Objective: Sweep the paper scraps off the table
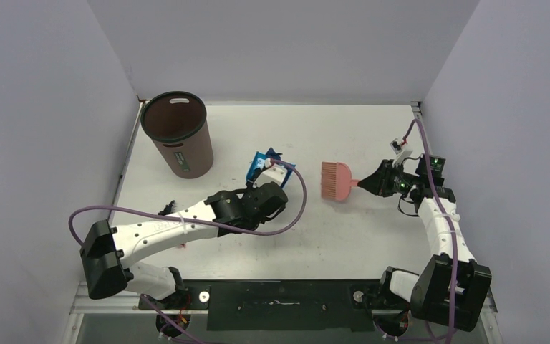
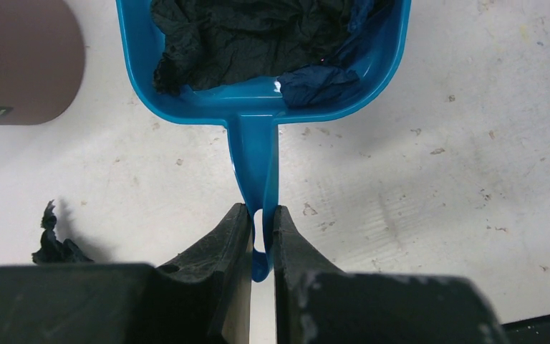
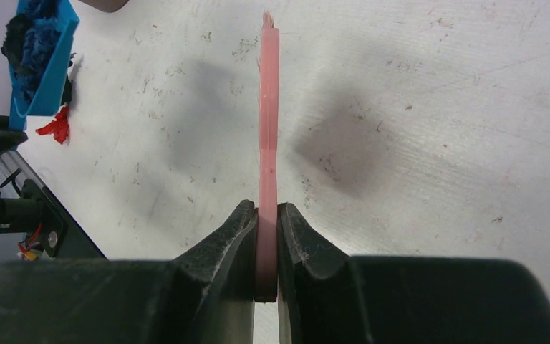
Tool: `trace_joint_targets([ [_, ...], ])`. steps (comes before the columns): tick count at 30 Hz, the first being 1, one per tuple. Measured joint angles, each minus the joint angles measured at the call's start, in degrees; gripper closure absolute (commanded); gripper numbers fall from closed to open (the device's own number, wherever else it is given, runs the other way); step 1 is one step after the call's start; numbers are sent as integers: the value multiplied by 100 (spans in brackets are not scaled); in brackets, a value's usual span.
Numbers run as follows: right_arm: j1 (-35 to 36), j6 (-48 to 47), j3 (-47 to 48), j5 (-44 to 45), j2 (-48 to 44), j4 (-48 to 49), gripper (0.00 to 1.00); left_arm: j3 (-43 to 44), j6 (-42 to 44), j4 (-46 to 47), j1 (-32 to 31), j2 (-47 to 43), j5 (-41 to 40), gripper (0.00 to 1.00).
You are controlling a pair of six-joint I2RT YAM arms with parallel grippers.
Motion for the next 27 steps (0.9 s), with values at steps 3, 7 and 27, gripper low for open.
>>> trace_joint_targets([
  [3, 0, 0, 0, -15, 59, 0, 95, 109, 0, -181, 190, -50, 4, 100],
  [7, 0, 0, 0, -28, 120, 0, 95, 236, 109, -361, 542, -227, 7, 100],
  [27, 0, -136, 0, -103, 151, -57, 95, 1058, 249, 212, 4345, -1207, 2474, 100],
])
